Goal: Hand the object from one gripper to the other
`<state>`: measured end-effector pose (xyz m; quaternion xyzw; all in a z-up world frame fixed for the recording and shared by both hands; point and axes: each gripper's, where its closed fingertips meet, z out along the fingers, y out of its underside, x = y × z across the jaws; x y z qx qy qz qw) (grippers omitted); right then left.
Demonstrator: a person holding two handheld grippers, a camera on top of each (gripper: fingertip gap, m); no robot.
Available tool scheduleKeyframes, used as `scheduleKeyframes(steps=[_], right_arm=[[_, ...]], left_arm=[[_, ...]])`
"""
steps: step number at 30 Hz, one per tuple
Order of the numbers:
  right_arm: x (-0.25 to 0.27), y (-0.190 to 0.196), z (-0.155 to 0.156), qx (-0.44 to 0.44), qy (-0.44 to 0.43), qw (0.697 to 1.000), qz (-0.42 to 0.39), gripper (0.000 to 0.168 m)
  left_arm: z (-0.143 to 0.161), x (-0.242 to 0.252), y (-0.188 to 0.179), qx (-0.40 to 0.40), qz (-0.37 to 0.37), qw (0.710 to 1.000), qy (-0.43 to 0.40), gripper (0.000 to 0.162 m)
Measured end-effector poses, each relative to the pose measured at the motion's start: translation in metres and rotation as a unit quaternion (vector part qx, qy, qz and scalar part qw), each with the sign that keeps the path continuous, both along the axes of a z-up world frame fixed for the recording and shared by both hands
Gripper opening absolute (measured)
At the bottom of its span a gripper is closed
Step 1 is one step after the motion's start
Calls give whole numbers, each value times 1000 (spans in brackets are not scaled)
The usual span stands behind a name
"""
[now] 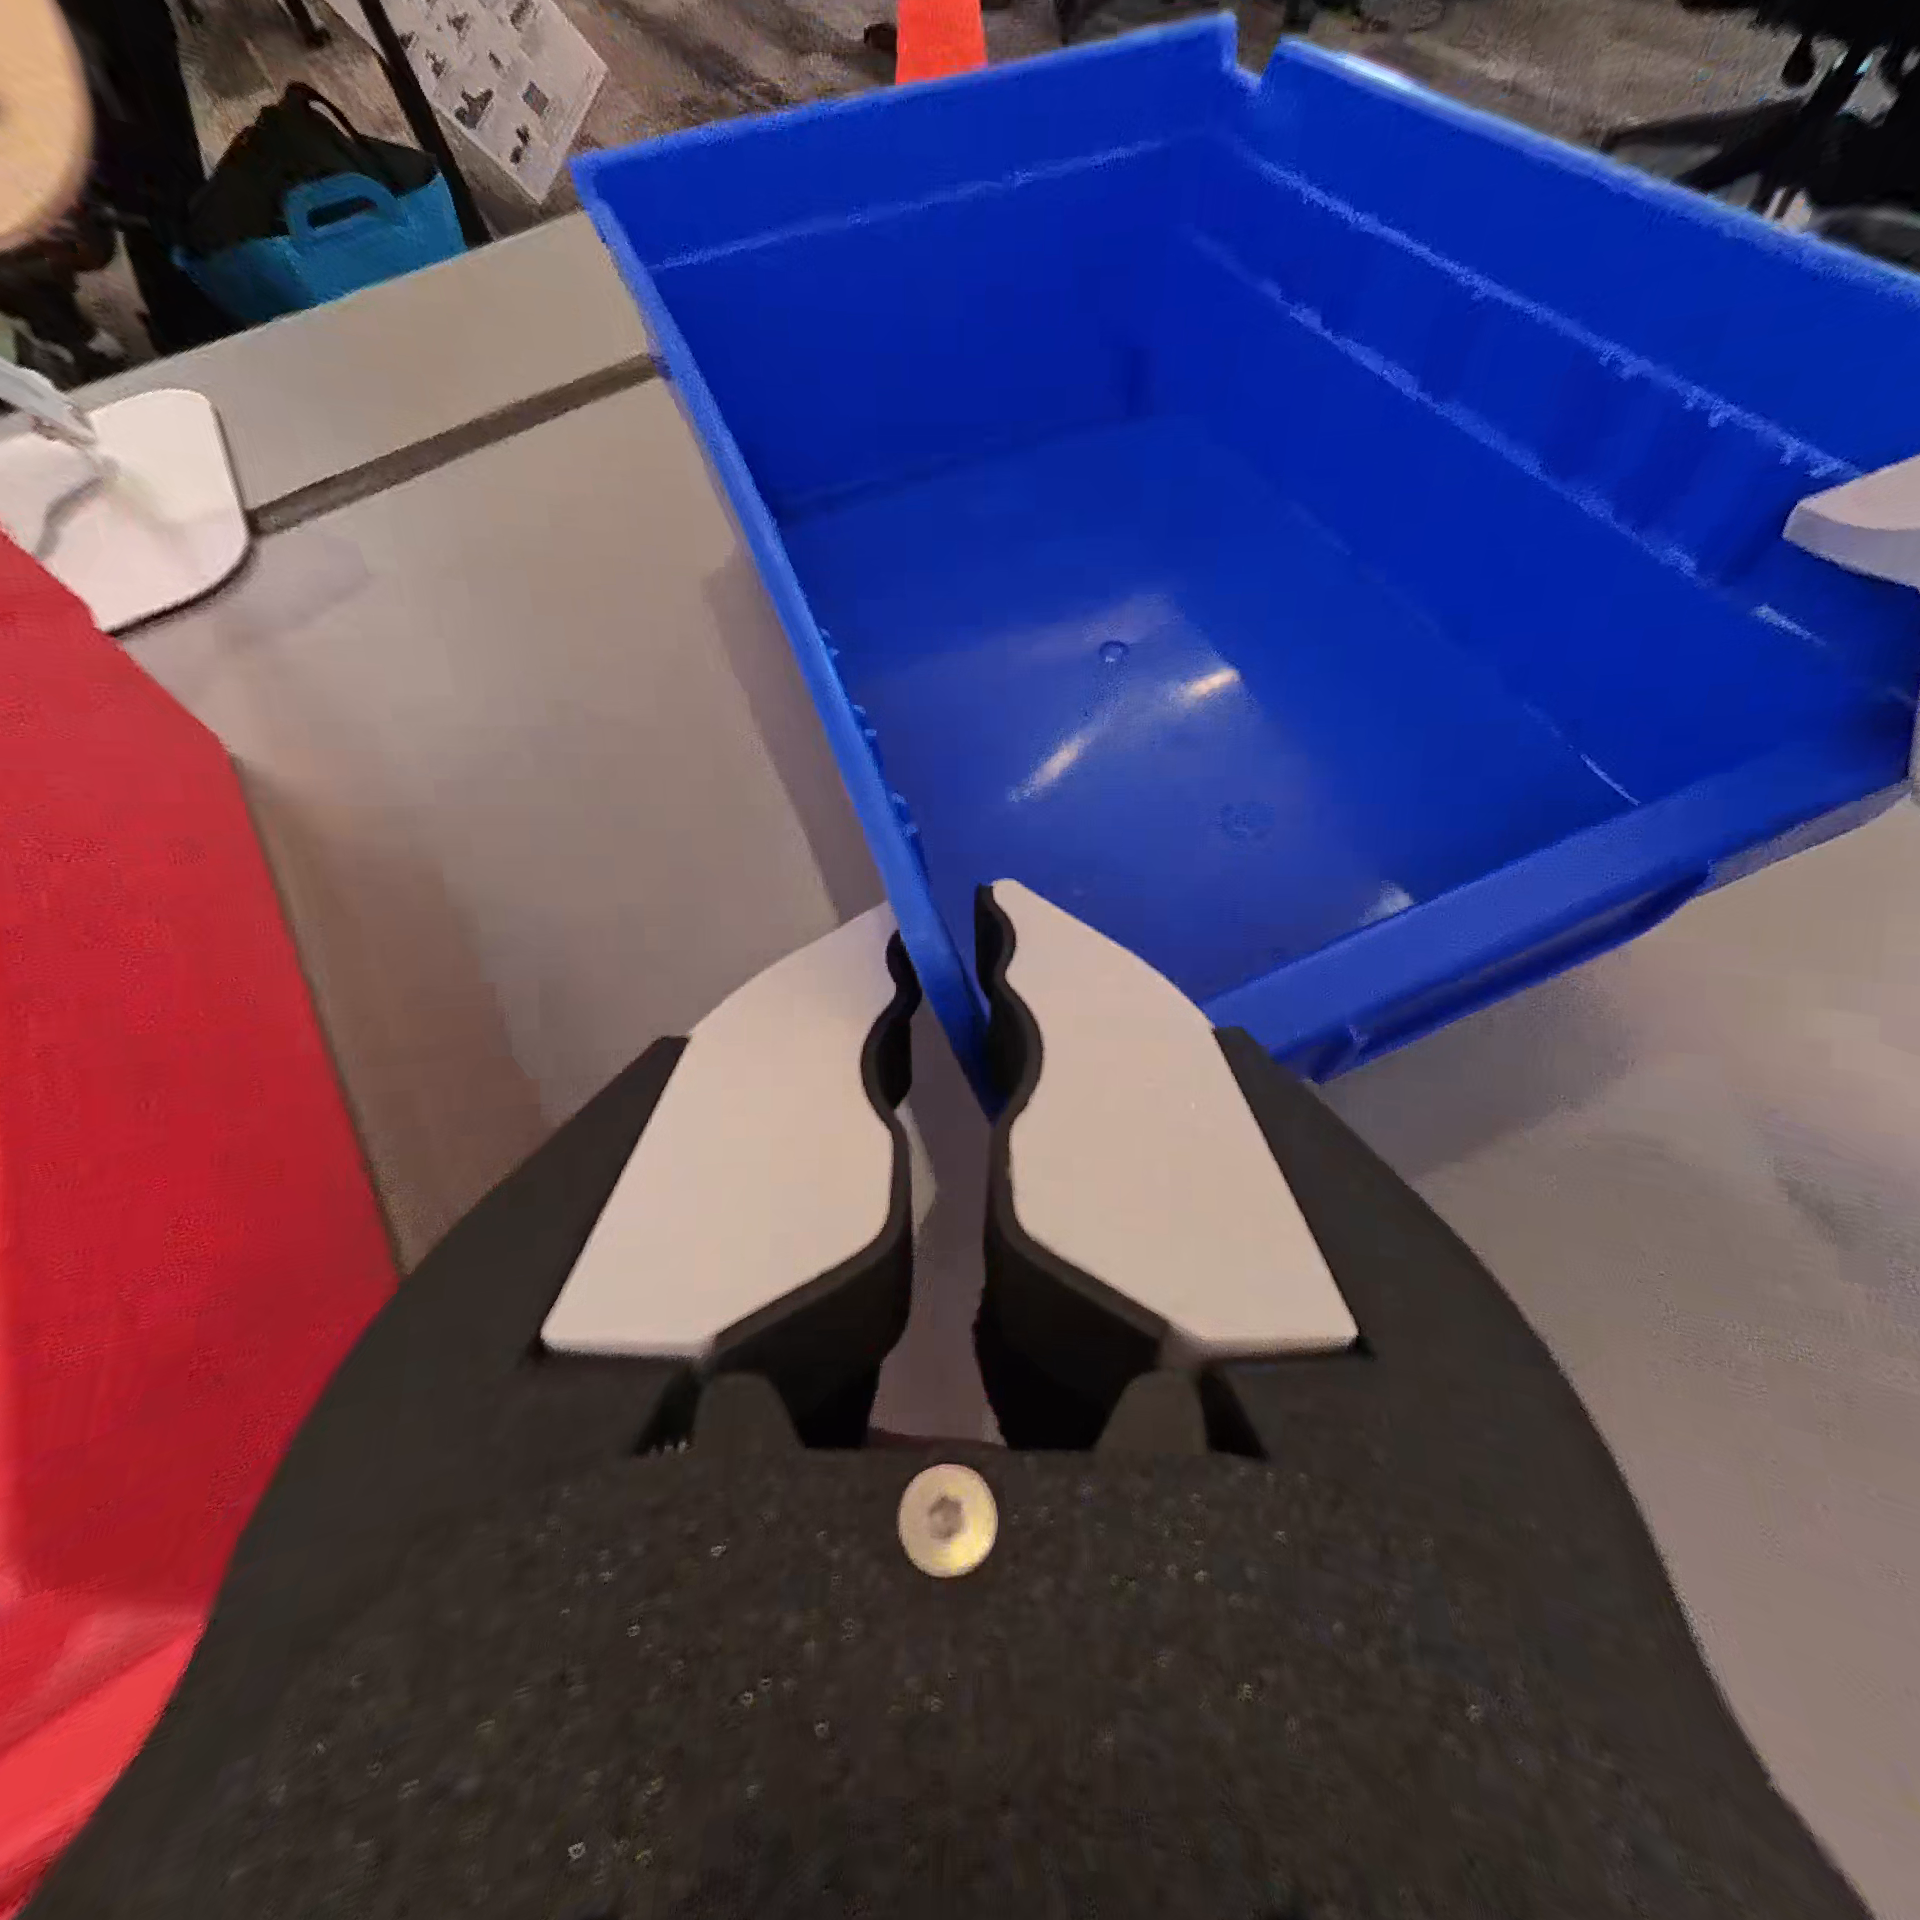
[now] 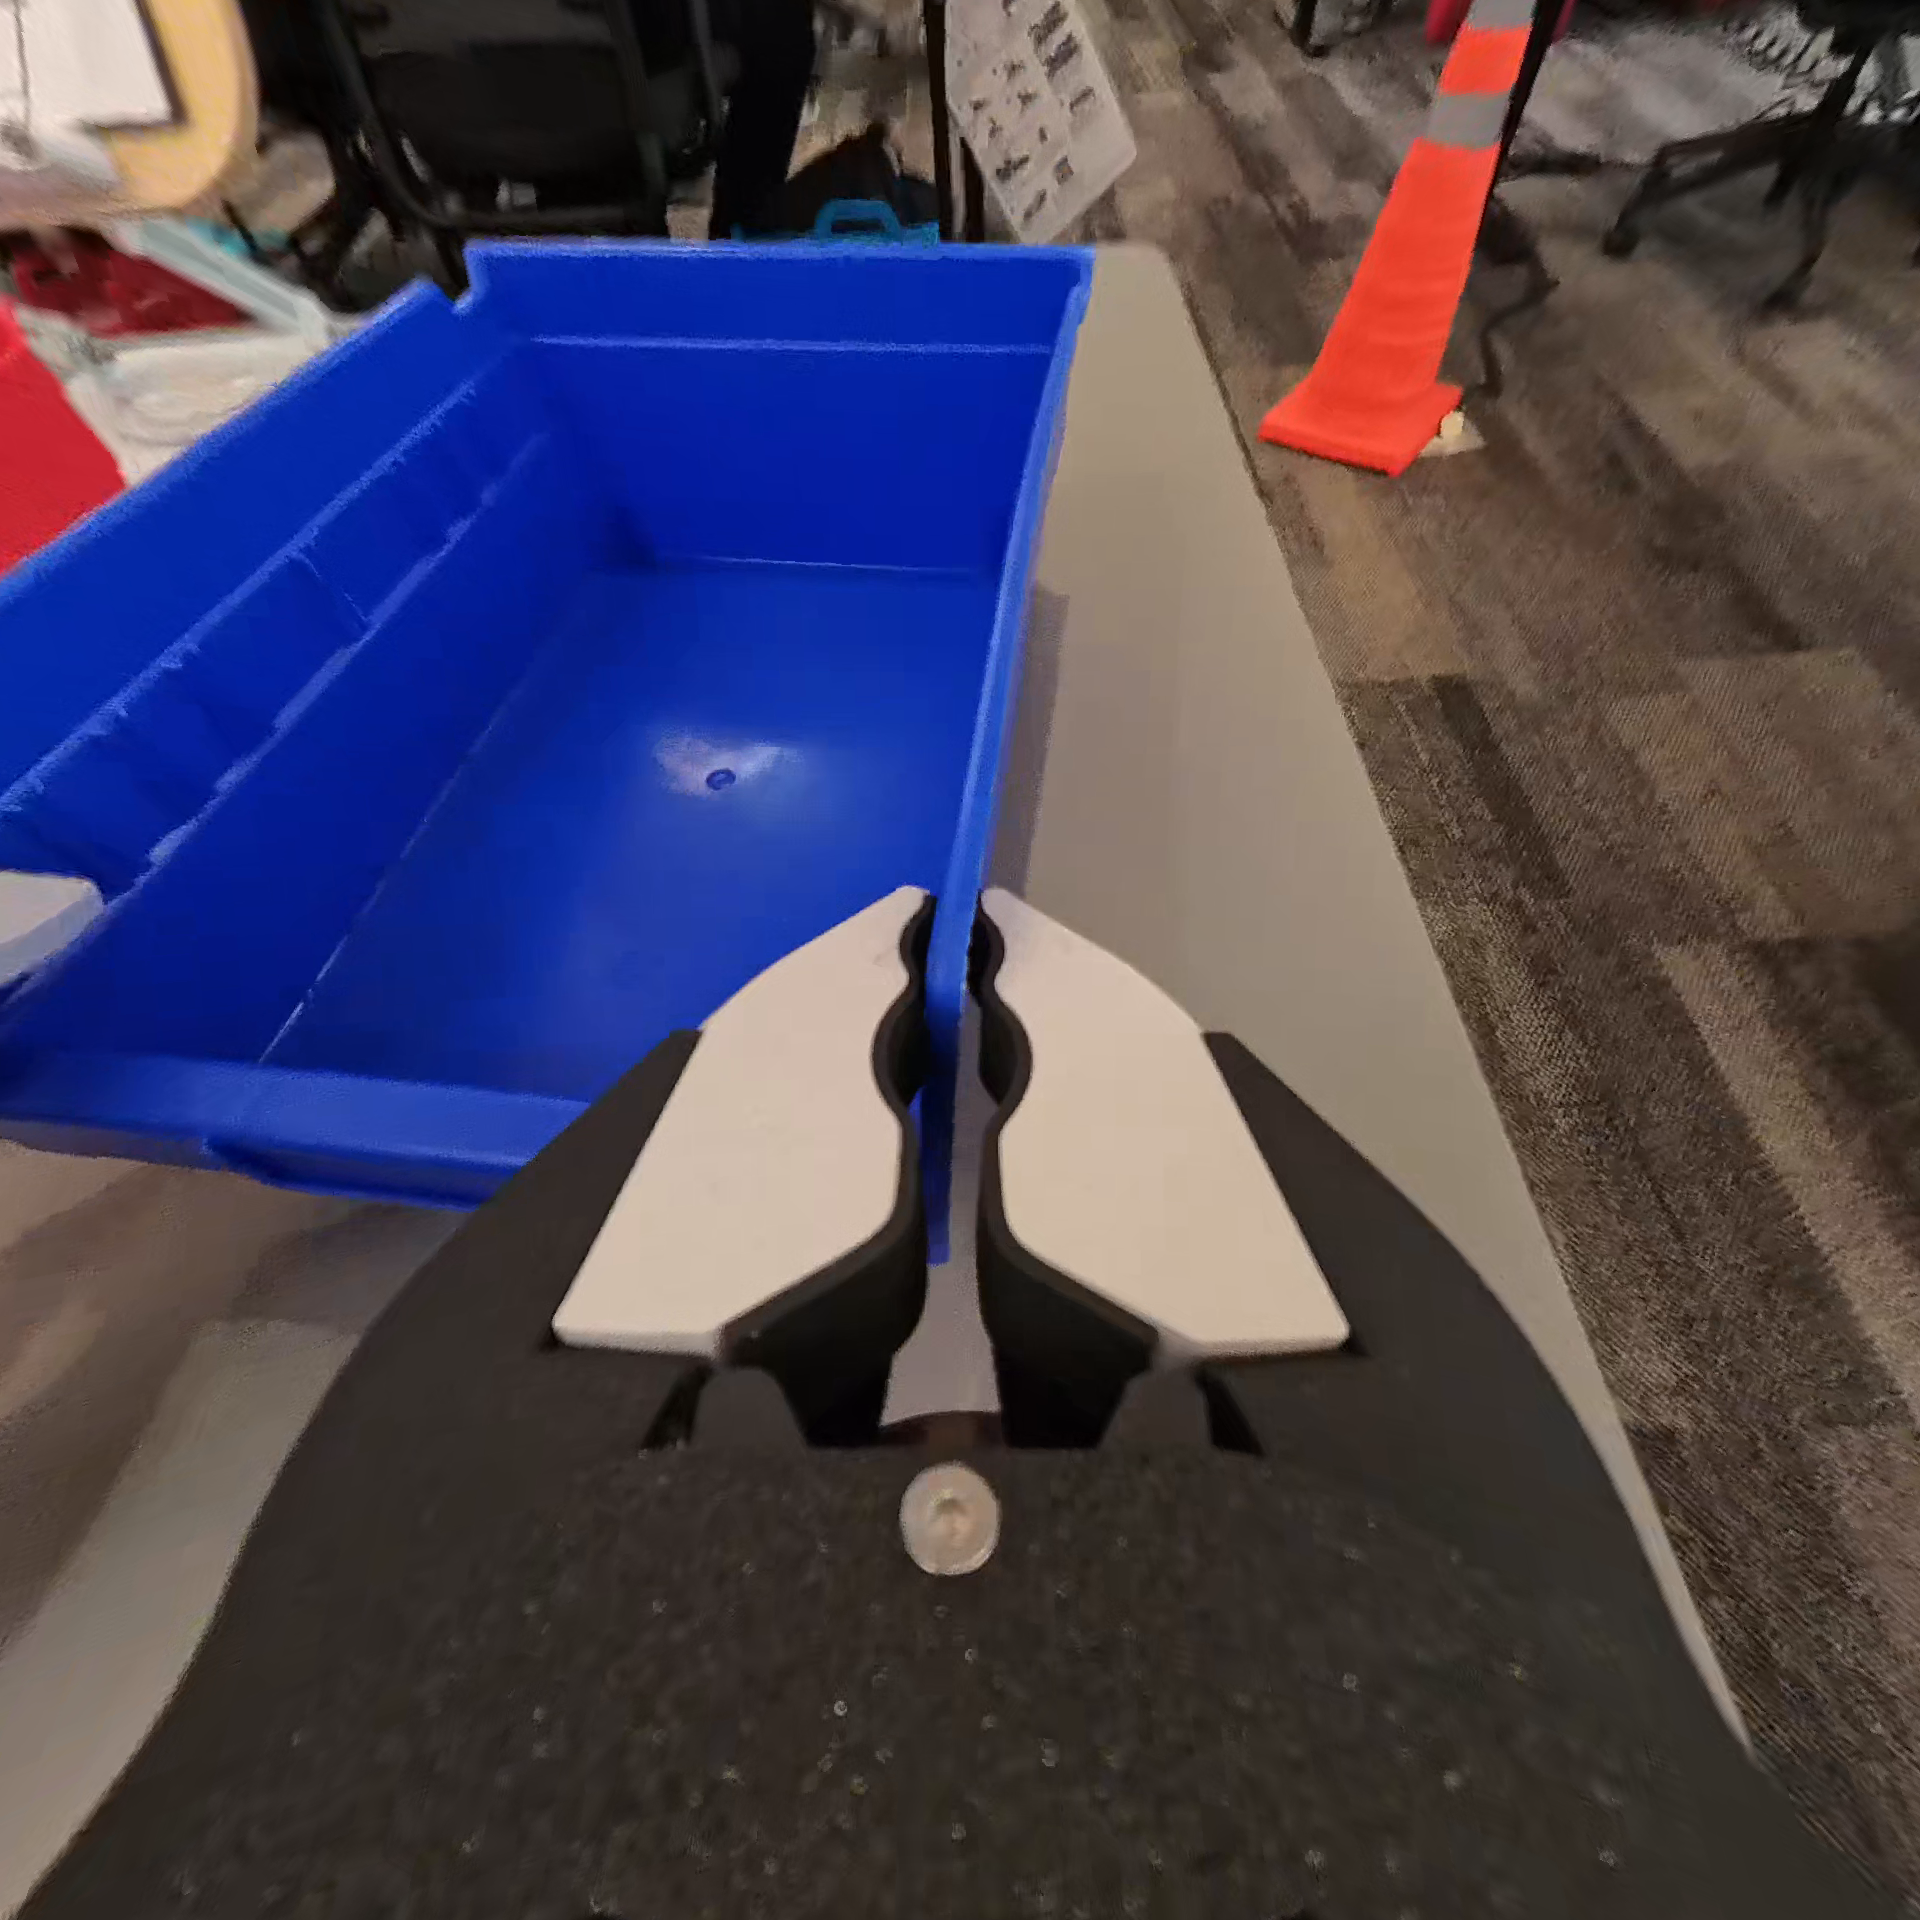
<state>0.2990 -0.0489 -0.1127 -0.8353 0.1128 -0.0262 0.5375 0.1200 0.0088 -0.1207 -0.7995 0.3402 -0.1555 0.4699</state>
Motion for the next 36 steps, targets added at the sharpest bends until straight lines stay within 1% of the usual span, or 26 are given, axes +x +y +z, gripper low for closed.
scheduleKeyframes(steps=[4,6,8,10,12,15,16,17,18,20,22,23,24,25,26,27,28,30,31,33,34,36], right_arm=[[11,14,-6,21,18,1000,-4,4],[13,22,-14,23,20,1000,-6,4],[9,28,-13,53,65,997,3,4],[8,27,-8,62,67,996,8,8],[9,19,16,78,15,997,7,20],[-1,4,79,144,-105,984,-4,37],[-11,1,101,168,-133,977,-3,39],[-26,0,119,184,-153,971,10,41],[-45,1,133,191,-169,966,31,45],[-90,10,153,187,-199,959,73,52],[-143,25,164,185,-220,950,118,57],[-171,34,164,183,-218,948,140,59],[-200,44,158,176,-202,950,162,62],[-230,55,145,162,-167,954,188,66],[-262,65,125,134,-121,958,224,69],[-290,74,102,98,-80,960,251,73],[-311,82,80,65,-59,961,260,77],[-332,95,43,22,-56,968,244,75],[-337,98,29,7,-65,970,233,74],[-341,103,7,-10,-66,977,201,71],[-339,104,-3,-19,-66,982,178,68],[-332,106,-17,-33,-84,987,134,54]], left_arm=[[-14,9,-1,-20,3,1000,-24,13],[-15,9,-3,-18,-1,999,-42,18],[-13,7,-4,-26,-11,998,-49,23],[1,2,-10,-30,-39,996,-75,25],[37,-13,-18,-19,-65,990,-122,28],[116,-58,-34,11,-110,970,-217,28],[135,-78,-37,19,-119,967,-225,31],[149,-101,-36,24,-122,968,-220,39],[156,-126,-33,30,-118,971,-207,47],[157,-180,-18,35,-90,979,-180,51],[145,-238,6,50,-35,987,-151,54],[135,-266,20,64,0,989,-130,54],[123,-292,34,77,31,990,-109,54],[108,-314,46,87,58,990,-94,55],[89,-331,57,80,77,990,-86,55],[70,-340,62,52,83,991,-92,58],[53,-342,65,17,81,991,-110,63],[32,-336,66,-36,63,986,-148,66],[27,-329,66,-54,47,986,-154,66],[23,-317,67,-63,30,986,-153,67],[22,-311,66,-60,25,986,-152,62],[14,-310,71,-41,52,991,-118,52]])
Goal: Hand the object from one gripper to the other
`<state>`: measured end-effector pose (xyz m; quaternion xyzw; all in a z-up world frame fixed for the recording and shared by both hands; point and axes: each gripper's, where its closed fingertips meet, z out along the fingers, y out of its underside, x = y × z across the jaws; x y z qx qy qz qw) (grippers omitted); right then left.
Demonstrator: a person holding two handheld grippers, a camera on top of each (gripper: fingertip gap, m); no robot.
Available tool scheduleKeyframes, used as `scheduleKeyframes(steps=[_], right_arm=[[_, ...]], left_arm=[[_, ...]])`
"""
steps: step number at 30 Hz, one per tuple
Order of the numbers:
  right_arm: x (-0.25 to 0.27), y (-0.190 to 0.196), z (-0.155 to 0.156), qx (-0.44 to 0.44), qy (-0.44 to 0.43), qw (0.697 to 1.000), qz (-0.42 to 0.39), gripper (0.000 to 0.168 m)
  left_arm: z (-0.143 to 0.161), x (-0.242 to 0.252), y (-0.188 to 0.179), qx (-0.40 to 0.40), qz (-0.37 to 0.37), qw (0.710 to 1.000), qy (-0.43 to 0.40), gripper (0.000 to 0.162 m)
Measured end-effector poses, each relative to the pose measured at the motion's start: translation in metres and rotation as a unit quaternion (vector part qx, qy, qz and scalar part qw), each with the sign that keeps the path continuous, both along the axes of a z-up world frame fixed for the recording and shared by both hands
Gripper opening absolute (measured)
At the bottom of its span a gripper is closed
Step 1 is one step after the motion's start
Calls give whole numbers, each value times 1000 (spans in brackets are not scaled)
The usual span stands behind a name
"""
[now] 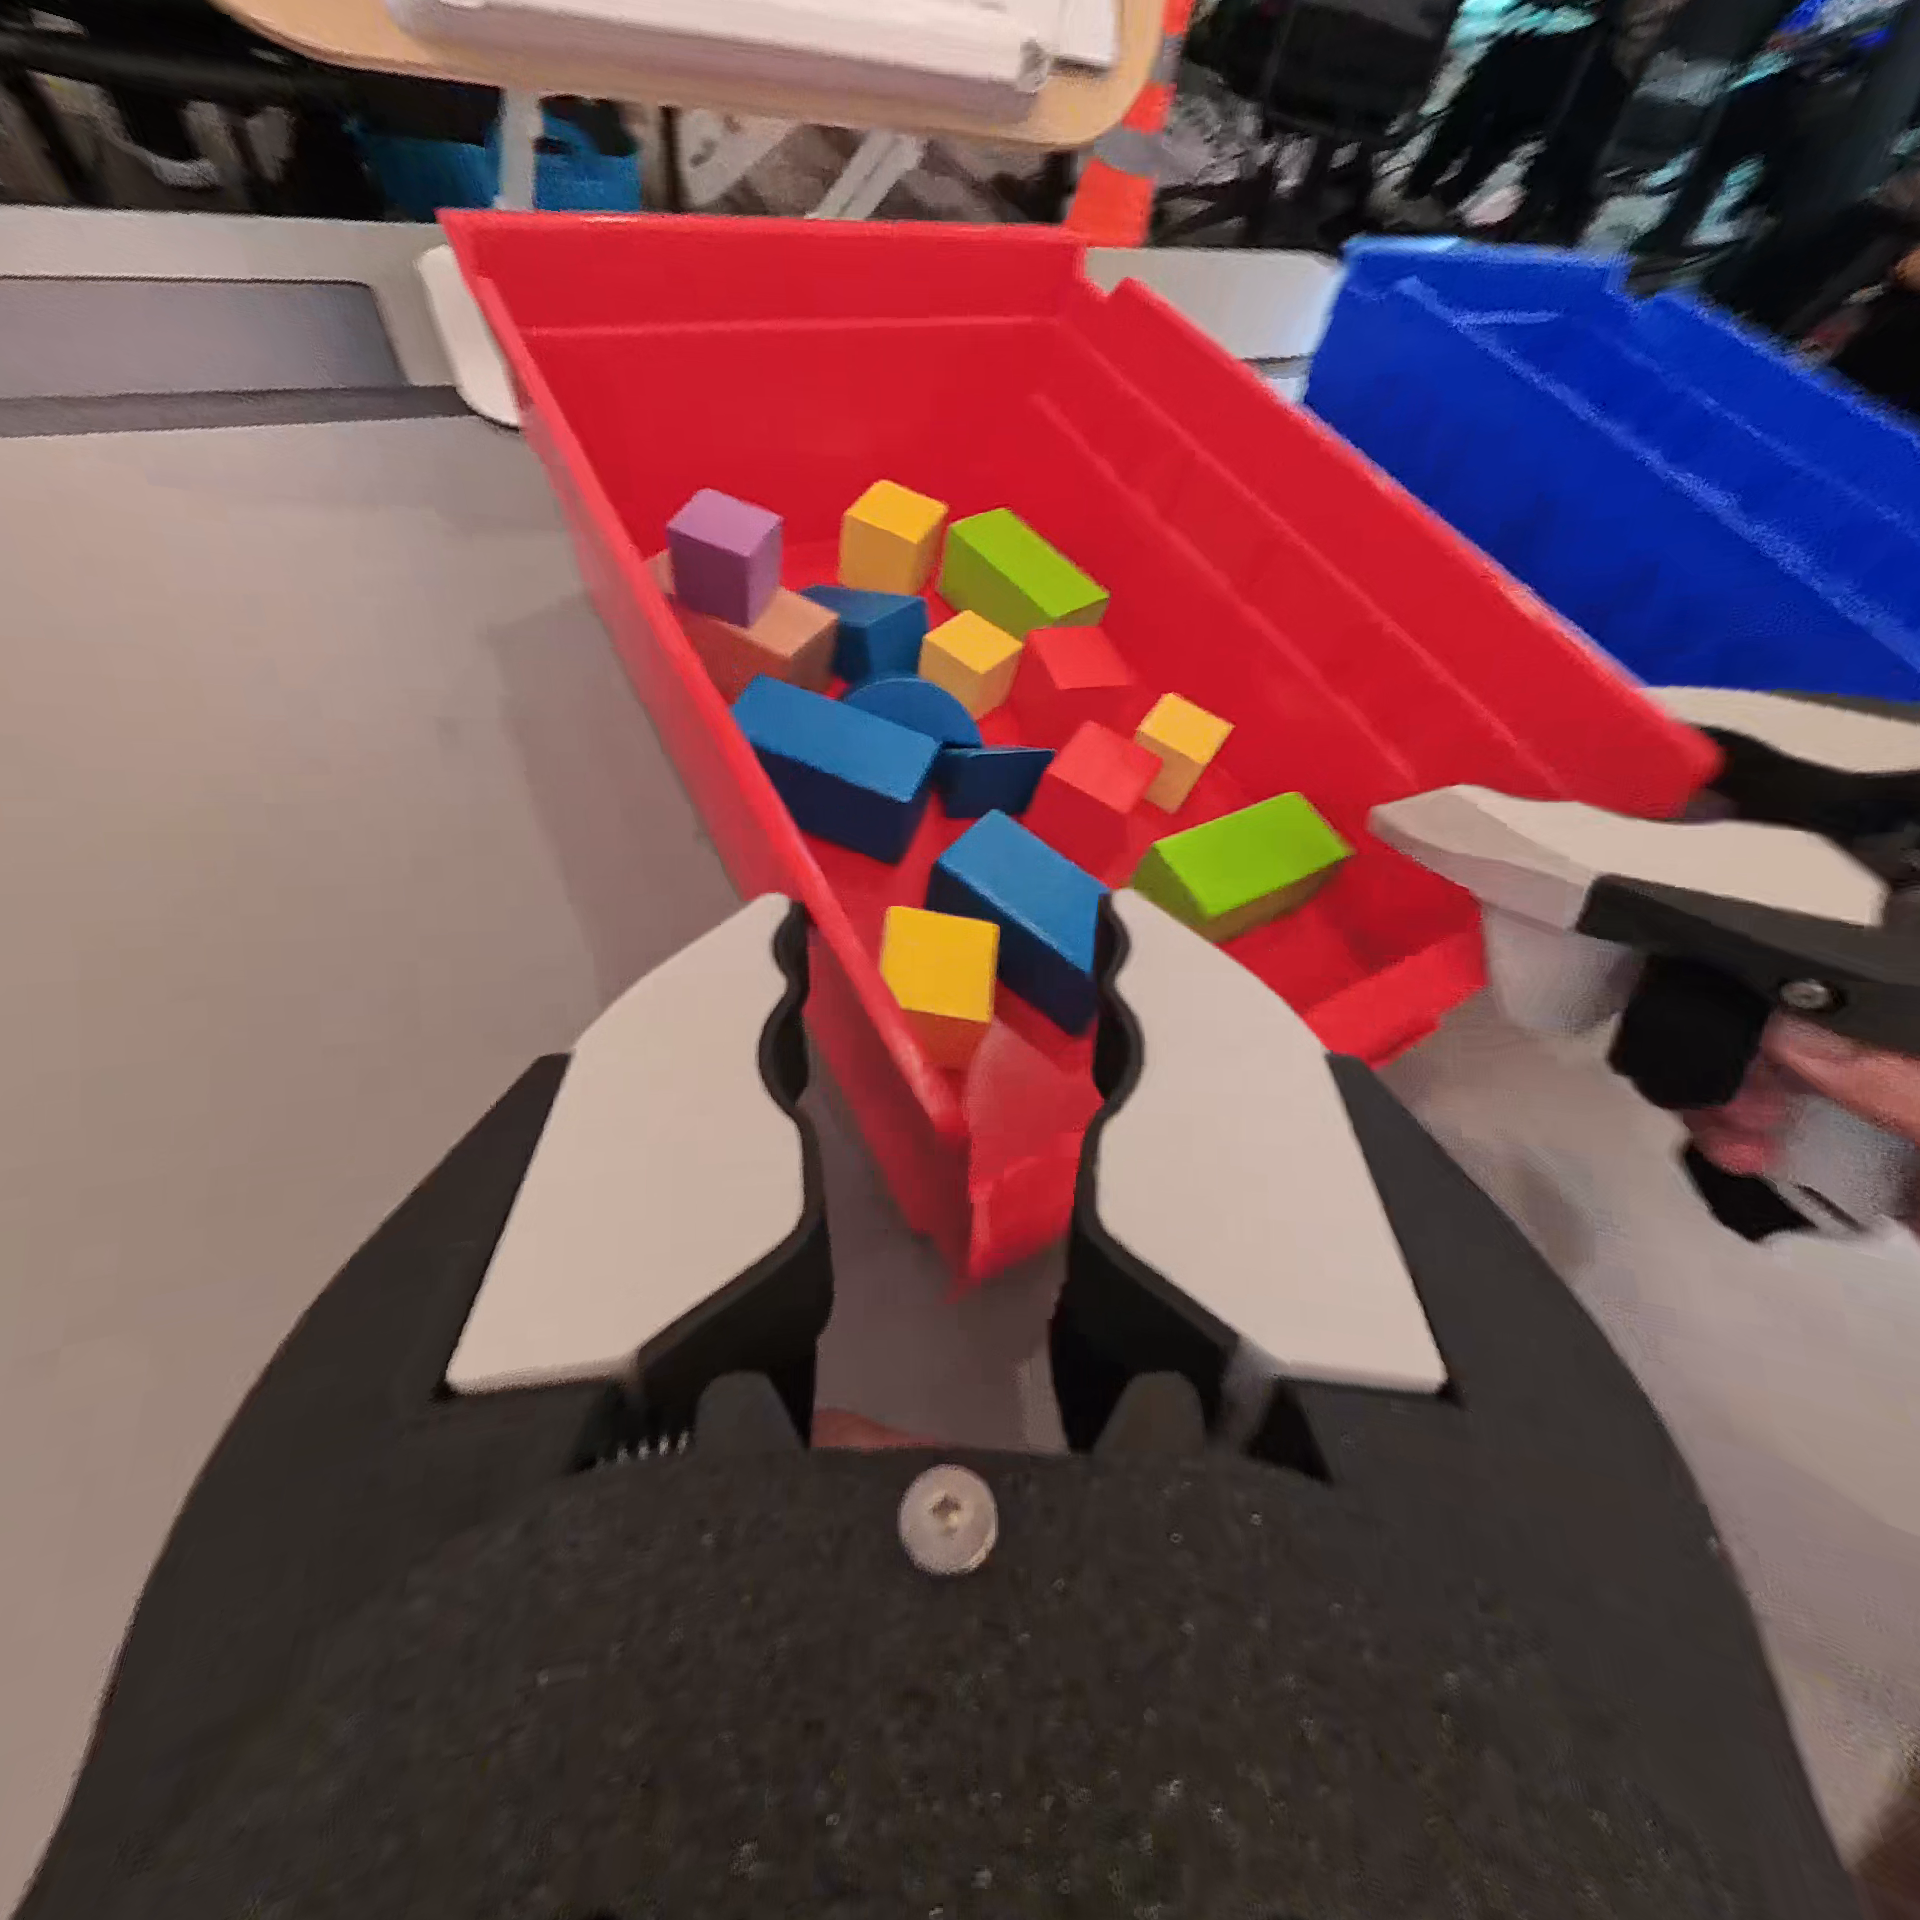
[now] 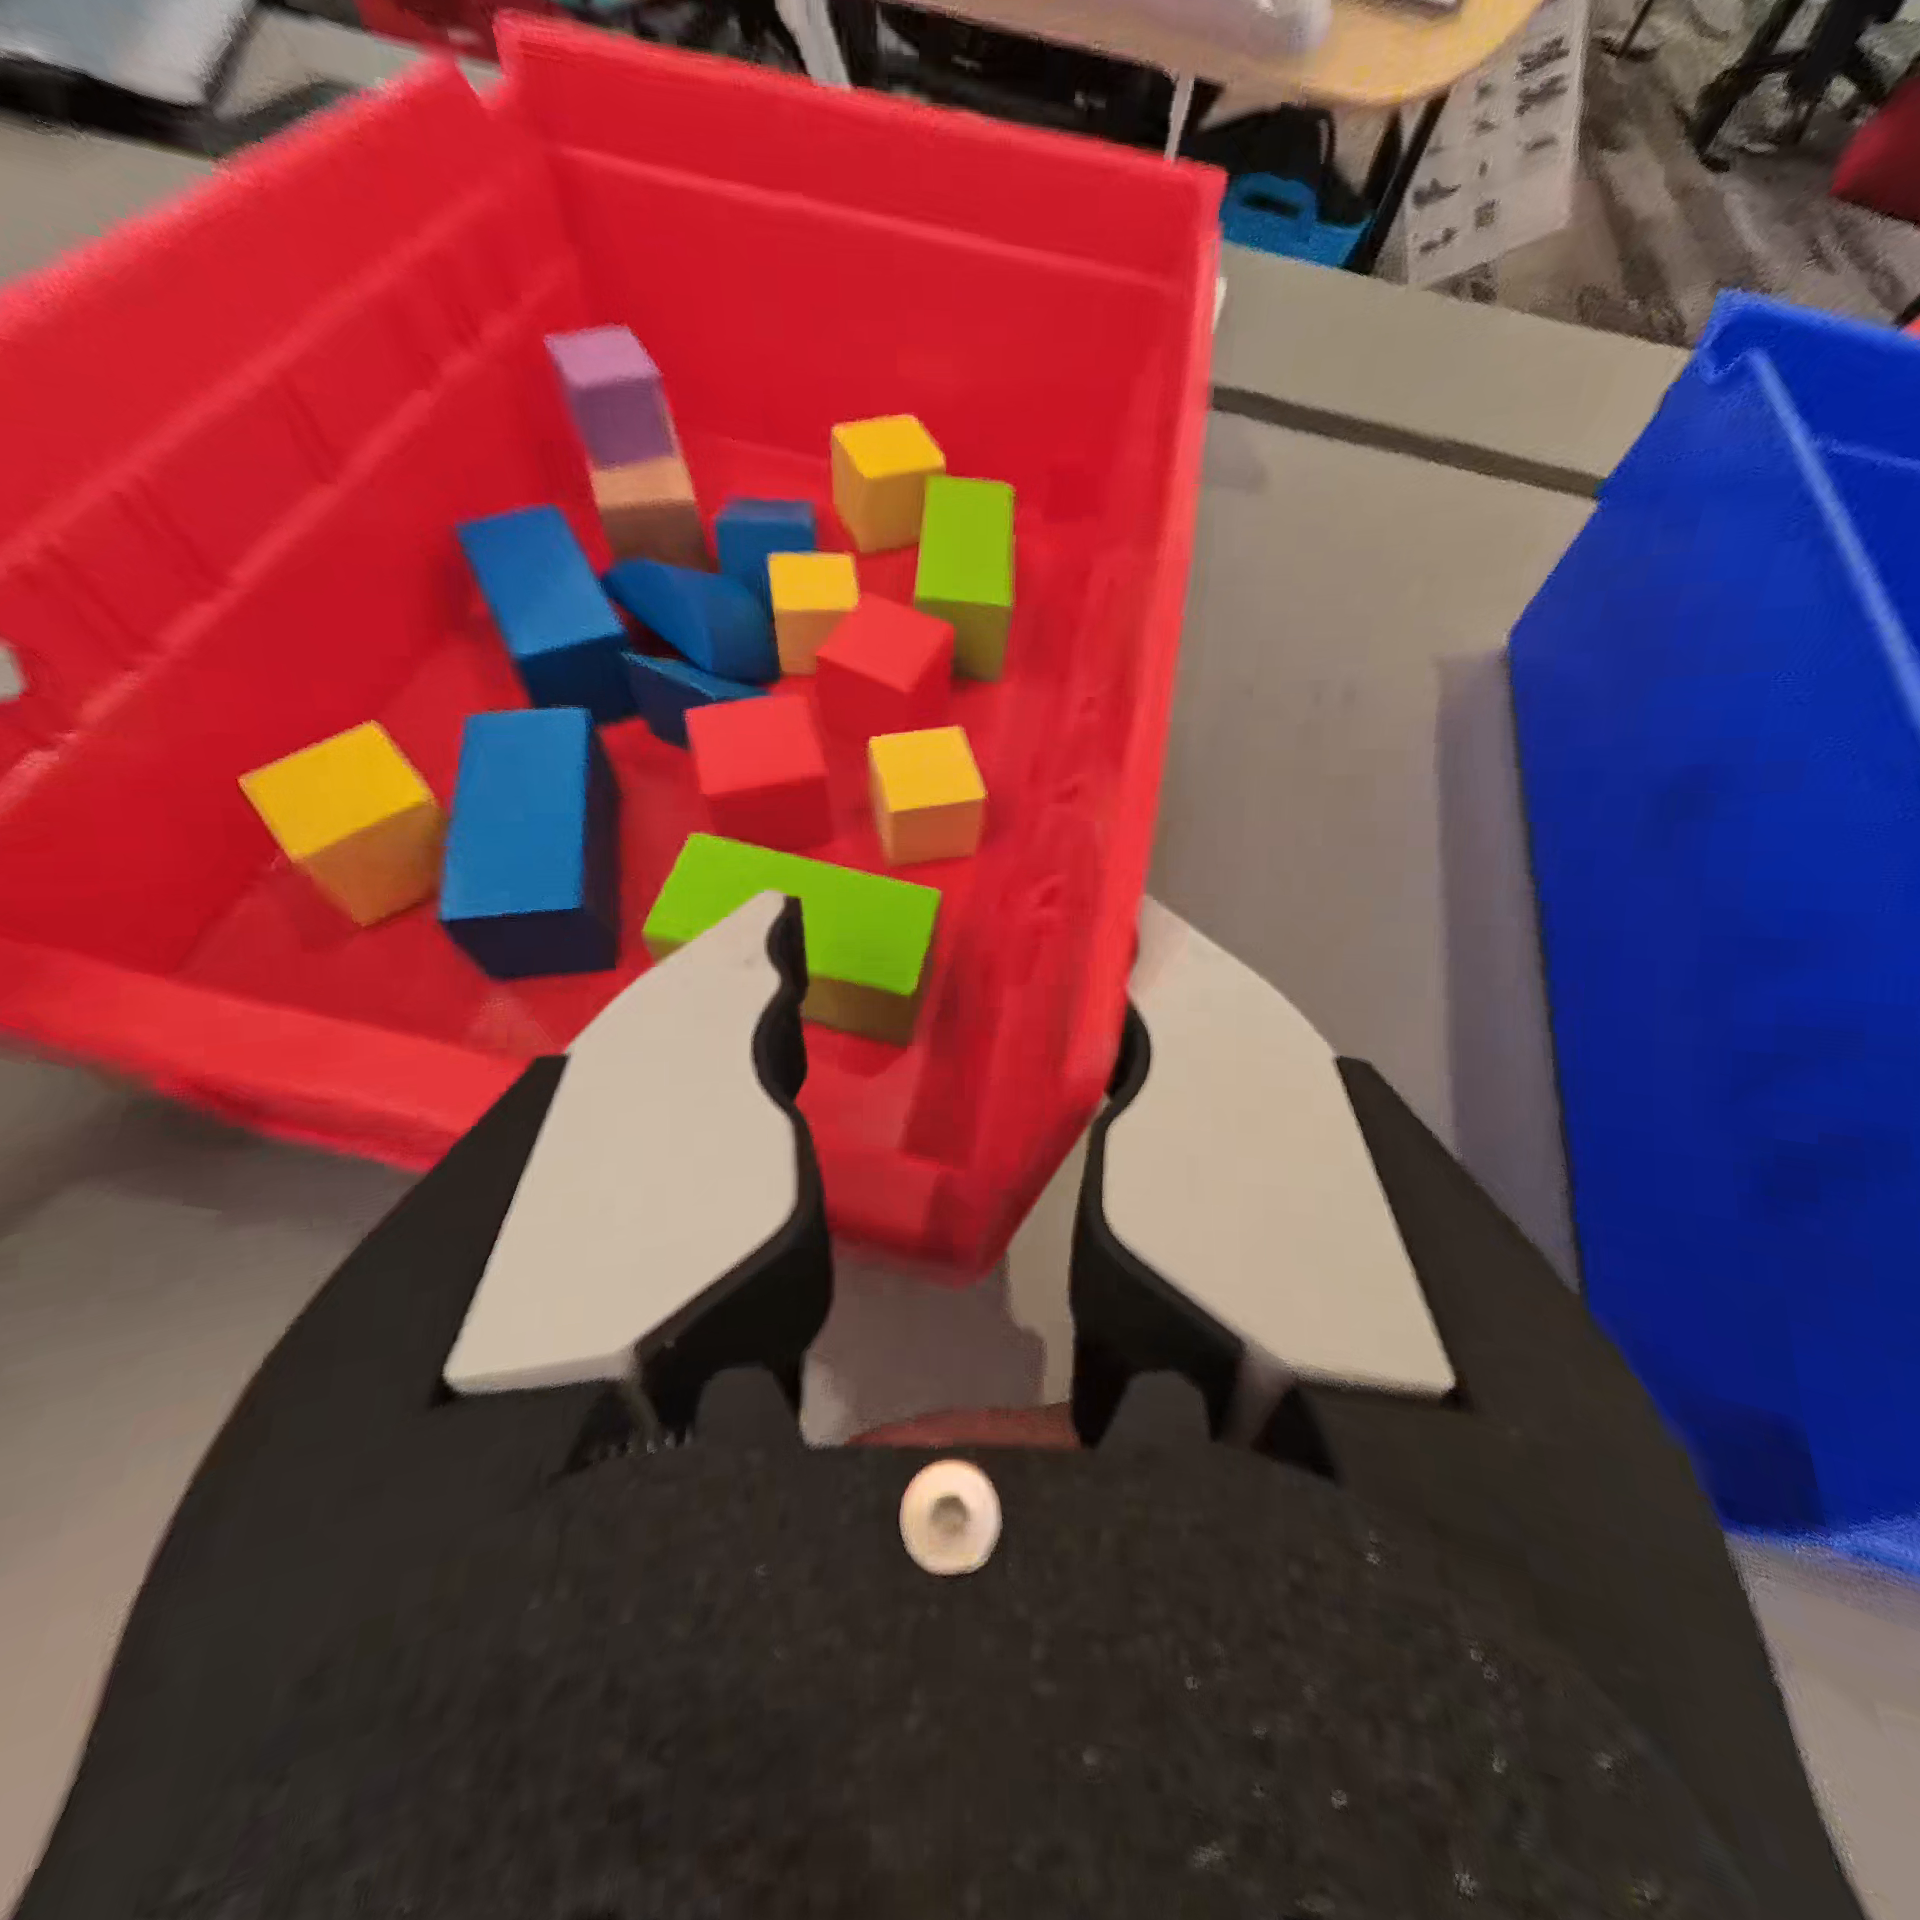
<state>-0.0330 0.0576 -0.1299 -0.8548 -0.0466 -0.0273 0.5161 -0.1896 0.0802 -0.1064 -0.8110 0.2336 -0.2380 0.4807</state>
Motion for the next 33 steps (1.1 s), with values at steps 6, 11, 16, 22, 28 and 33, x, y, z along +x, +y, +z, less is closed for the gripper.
scheduleKeyframes(steps=[6,11,16,22,28,33], right_arm=[[11,-4,2,9,78,994,-73,4],[1,-11,4,9,72,992,-100,4],[-45,-1,11,7,86,992,-97,4],[-136,33,30,40,70,994,-71,4],[-224,64,25,37,64,996,-51,4],[-261,74,10,26,51,998,-37,4]], left_arm=[[-5,-18,16,29,85,994,62,11],[-1,-27,19,57,91,989,99,7],[17,-67,37,62,103,989,82,4],[38,-161,66,112,134,980,93,5],[33,-249,92,105,166,979,48,3],[6,-289,104,54,184,980,59,4]])
